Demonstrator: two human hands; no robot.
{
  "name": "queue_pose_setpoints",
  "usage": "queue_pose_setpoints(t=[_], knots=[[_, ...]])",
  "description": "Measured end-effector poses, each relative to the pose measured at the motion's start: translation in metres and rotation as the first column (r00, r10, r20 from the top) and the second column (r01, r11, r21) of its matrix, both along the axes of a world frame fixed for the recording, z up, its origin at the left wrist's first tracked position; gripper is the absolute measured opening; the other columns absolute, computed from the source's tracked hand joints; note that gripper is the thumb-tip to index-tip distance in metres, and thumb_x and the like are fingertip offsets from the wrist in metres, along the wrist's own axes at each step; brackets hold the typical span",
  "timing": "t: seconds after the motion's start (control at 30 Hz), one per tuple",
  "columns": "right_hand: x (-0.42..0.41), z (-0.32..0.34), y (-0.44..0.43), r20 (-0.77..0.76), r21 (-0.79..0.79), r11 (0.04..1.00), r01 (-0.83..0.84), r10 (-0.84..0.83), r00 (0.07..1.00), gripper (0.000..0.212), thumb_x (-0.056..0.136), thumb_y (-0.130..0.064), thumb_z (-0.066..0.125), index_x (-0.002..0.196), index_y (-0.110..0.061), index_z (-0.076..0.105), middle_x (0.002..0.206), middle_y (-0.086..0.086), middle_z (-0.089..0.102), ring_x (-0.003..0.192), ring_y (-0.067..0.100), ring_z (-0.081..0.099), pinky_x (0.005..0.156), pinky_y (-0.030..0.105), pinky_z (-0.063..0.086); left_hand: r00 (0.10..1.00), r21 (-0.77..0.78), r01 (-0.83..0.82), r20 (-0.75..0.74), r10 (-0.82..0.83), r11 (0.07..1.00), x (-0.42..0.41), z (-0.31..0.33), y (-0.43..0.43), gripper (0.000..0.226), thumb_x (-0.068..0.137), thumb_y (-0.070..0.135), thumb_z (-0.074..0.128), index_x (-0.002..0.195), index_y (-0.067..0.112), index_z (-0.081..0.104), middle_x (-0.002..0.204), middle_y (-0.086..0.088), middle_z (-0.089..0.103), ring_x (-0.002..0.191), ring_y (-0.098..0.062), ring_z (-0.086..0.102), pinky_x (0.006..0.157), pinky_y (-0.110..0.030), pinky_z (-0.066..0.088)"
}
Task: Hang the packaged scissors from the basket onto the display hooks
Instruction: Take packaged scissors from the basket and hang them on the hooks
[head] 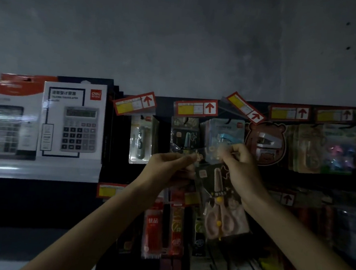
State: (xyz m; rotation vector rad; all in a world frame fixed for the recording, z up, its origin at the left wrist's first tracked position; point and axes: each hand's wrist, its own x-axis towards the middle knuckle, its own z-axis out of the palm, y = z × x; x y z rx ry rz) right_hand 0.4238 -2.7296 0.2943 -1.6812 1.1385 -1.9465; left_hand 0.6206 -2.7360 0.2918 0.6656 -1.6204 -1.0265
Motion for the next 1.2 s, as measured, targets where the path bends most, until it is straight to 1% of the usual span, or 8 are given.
queue_pose_setpoints(t=[0.17,0.3,0.37,0.57,0.73,0.9,1.03,1.2], knots=[[0.008,0.001,0.002,0.004,-0.013,0.999,-0.033,0.033,0.999,0.018,0.101,-0.036,0.059,0.102,-0.017,0.059,0.096,0.002,0.067,0.09,0.017,0.063,0.074,0.031,0.05,0.999,-0.009,-0.037,-0.029,0.036,0.999,0.002,0.007,0.004,0.042,0.081,0.023,0.075,0.11,-0.006,0.067,0.101,-0.018,0.076,0.092,-0.027,0.075,0.077,-0.034,0.063],[0.007,-0.005,0.004,0.101,0.12,0.964,-0.237,0.226,0.969,0.03,0.091,-0.045,0.071,0.104,-0.019,0.07,0.098,0.001,0.077,0.092,0.018,0.074,0.081,0.036,0.057,0.997,-0.083,-0.078,-0.022,0.076,0.993,0.013,0.012,0.003,0.026,0.092,0.016,0.067,0.11,-0.004,0.069,0.103,-0.016,0.075,0.091,-0.024,0.075,0.071,-0.026,0.06],[0.007,-0.008,0.004,0.066,0.157,0.941,-0.3,0.293,0.954,0.027,0.088,-0.04,0.076,0.103,-0.019,0.074,0.097,0.001,0.079,0.093,0.019,0.075,0.084,0.038,0.058,0.995,-0.107,-0.102,-0.03,0.1,0.989,0.017,0.016,0.001,0.024,0.093,0.014,0.065,0.11,-0.003,0.069,0.102,-0.014,0.076,0.089,-0.022,0.075,0.07,-0.026,0.059],[0.014,-0.01,0.002,0.074,0.113,0.936,-0.335,0.328,0.942,0.015,0.09,-0.021,0.075,0.1,-0.01,0.077,0.091,0.006,0.08,0.086,0.021,0.077,0.067,0.026,0.058,0.969,-0.187,-0.246,-0.009,0.249,0.951,0.014,0.031,-0.007,0.017,0.095,0.015,0.068,0.106,0.003,0.072,0.097,-0.012,0.077,0.092,-0.028,0.075,0.082,-0.041,0.062],[0.013,-0.002,0.001,0.149,0.077,0.928,-0.364,0.35,0.925,0.017,0.091,-0.018,0.075,0.104,-0.008,0.077,0.095,0.011,0.079,0.087,0.025,0.077,0.063,0.027,0.058,0.952,-0.249,-0.306,-0.064,0.3,0.919,0.007,0.06,-0.008,0.007,0.099,0.014,0.063,0.101,0.016,0.069,0.1,-0.009,0.073,0.086,-0.017,0.073,0.073,-0.025,0.062],[0.014,0.005,-0.004,0.198,0.034,0.947,-0.318,0.306,0.931,0.012,0.09,-0.017,0.075,0.098,-0.008,0.076,0.087,0.009,0.079,0.074,0.021,0.076,0.055,0.025,0.057,0.932,-0.213,-0.363,-0.072,0.356,0.907,-0.001,0.085,-0.005,0.012,0.1,0.017,0.061,0.092,0.009,0.066,0.086,-0.007,0.069,0.073,-0.014,0.065,0.061,-0.022,0.055],[0.017,0.01,-0.013,0.234,0.065,0.945,-0.32,0.298,0.926,0.014,0.092,-0.02,0.074,0.101,-0.01,0.076,0.093,0.013,0.078,0.08,0.027,0.076,0.068,0.036,0.061,0.932,-0.154,-0.358,-0.121,0.342,0.921,-0.002,0.097,-0.001,0.013,0.1,0.015,0.06,0.088,0.011,0.065,0.082,-0.005,0.067,0.071,-0.013,0.063,0.06,-0.021,0.053],[0.028,0.025,-0.018,0.257,0.067,0.934,-0.352,0.325,0.91,0.016,0.094,-0.02,0.072,0.106,-0.009,0.074,0.094,0.014,0.077,0.074,0.025,0.075,0.059,0.032,0.06,0.934,-0.184,-0.343,-0.174,0.313,0.921,0.001,0.108,0.003,0.011,0.099,0.019,0.064,0.091,0.011,0.066,0.079,-0.006,0.065,0.067,-0.015,0.061,0.056,-0.023,0.046]])
